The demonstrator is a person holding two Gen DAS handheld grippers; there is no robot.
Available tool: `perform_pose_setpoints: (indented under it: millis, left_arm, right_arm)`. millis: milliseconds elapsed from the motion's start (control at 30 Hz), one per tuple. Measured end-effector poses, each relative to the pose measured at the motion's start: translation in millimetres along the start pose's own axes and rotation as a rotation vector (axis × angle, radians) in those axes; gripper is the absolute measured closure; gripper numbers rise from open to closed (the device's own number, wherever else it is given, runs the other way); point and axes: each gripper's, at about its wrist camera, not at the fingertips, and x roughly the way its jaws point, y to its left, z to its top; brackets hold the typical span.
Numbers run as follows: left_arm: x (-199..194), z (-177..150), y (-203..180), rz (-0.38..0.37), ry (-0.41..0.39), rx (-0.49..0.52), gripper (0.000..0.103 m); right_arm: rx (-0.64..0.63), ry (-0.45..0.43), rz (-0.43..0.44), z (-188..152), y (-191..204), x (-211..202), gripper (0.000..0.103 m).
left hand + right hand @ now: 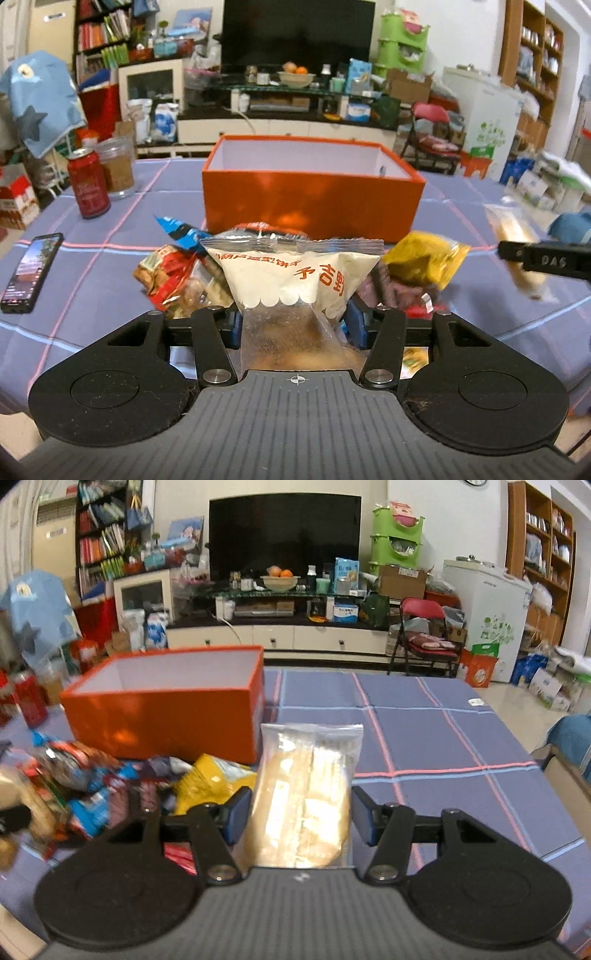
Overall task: Organize snacks
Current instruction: 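Carry both bags over the orange box and open both tools to drop them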
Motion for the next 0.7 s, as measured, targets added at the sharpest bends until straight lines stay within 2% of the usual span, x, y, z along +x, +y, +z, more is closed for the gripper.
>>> perform_pose_setpoints:
  millis: [67,167,267,333,500,600,700]
  left_arm:
    - [-8,16,2,-0.020,-0.031,0.011,0.078]
    - [-15,51,12,-0.011,-0.111,0.008,0.078]
    - [-2,86,21,0.008,-0.147,0.005,0.078]
    - [20,112,27,0.028,-0.159,0.008,0.078]
    - [115,165,35,0.077,-0.092,0.025,0.078]
    - [167,174,38,0.082,-0.027,0.014,0.078]
    - [203,169,36,0.084,0.046,0.029,0.078]
  right_arm:
    - [-0.028,-0.040,0.020,13,12,-9,0.045]
    - [-0.065,-0.102,0.077,40,32,-9,0.045]
    - [-0.036,-0.121,0.144,70,48,19,0.045]
    - [-0.030,-0.121,0.160,85,58,45,0.045]
    - [0.012,-0.089,0.175,111,73,122,0.045]
    - [0.001,-0.058,0.163,115,81,156,0.045]
    - [0.009,-0.013,0.148,115,83,182,0.045]
